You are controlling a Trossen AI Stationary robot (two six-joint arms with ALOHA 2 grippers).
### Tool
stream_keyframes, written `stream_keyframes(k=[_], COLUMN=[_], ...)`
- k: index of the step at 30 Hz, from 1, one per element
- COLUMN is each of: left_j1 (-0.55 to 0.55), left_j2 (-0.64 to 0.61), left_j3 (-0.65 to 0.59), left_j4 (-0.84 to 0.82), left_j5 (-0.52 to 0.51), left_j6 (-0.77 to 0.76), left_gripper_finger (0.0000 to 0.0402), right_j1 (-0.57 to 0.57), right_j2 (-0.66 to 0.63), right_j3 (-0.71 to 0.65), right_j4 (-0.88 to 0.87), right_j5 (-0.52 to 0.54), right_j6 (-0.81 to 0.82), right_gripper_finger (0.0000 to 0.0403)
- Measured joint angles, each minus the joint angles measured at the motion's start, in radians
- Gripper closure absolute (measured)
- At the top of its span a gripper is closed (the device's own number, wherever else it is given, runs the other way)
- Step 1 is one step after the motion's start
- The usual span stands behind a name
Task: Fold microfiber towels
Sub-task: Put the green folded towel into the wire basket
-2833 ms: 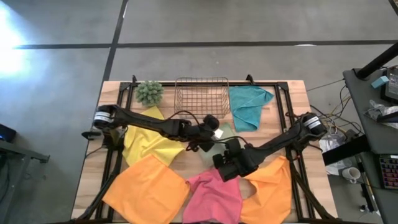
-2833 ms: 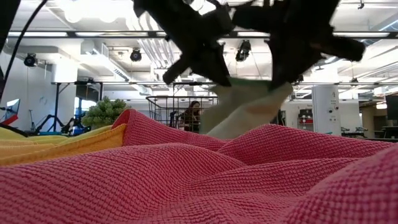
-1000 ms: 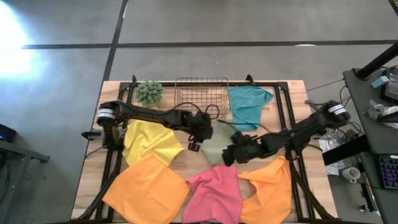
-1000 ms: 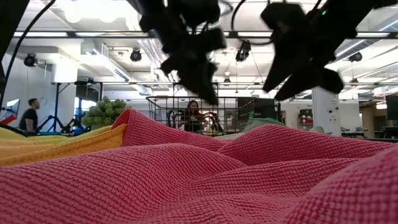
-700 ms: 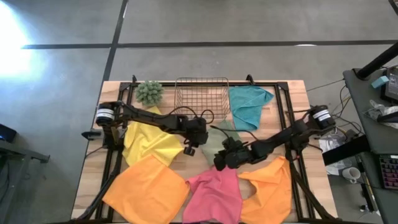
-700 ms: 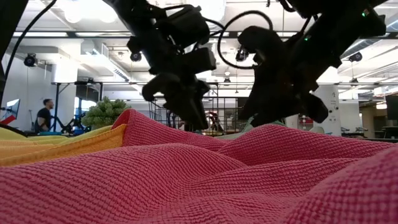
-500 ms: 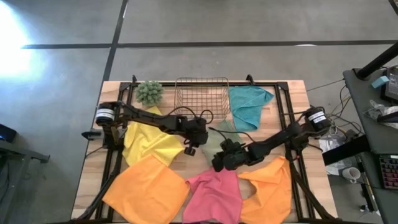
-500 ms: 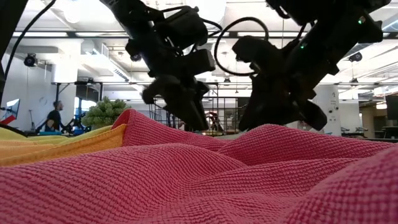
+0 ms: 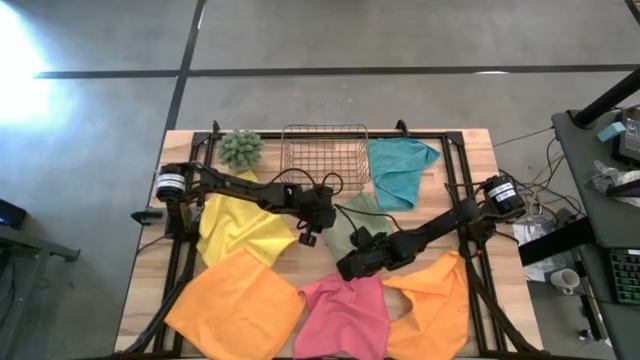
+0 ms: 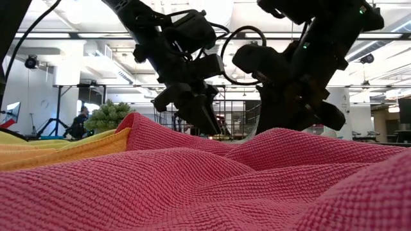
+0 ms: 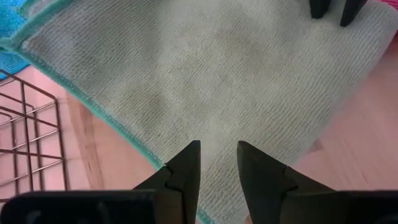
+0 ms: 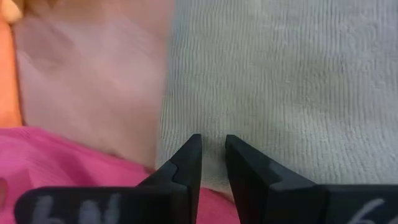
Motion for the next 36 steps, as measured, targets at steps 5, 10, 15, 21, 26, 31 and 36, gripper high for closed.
stream_keyframes(k=[5, 10, 15, 21, 26, 31, 36], left_j1=[-0.002, -0.003, -0.003, -0.009, -0.018, -0.023, -0.025], left_j2=[-0.013, -0.08, -0.182, -0.338, -0.463, -0.588, -0.695], left_j3=[-0.001, 0.0, -0.001, -0.002, -0.006, -0.055, -0.139], left_j4=[-0.09, -0.197, -0.297, -0.406, -0.498, -0.512, -0.512], left_j5=[0.001, 0.0, 0.0, -0.005, -0.026, -0.03, -0.032], left_j6=[0.039, 0.044, 0.009, -0.067, -0.118, -0.141, -0.188], left_gripper_finger=[0.0311, 0.0311, 0.0311, 0.0311, 0.0311, 0.0311, 0.0311], right_j1=[0.022, 0.041, 0.047, -0.031, -0.108, -0.15, -0.173], right_j2=[0.0, -0.011, -0.024, -0.006, 0.032, 0.063, 0.102], right_j3=[0.045, 0.117, 0.192, 0.206, 0.202, 0.201, 0.202], right_j4=[-0.212, -0.358, -0.385, -0.252, -0.098, -0.098, -0.064], right_j5=[-0.003, 0.016, 0.102, 0.186, 0.181, 0.151, 0.075], right_j6=[0.05, 0.019, -0.051, -0.074, -0.125, -0.115, -0.11], right_gripper_finger=[0.0337, 0.0337, 0.0337, 0.0337, 0.0337, 0.0337, 0.0337])
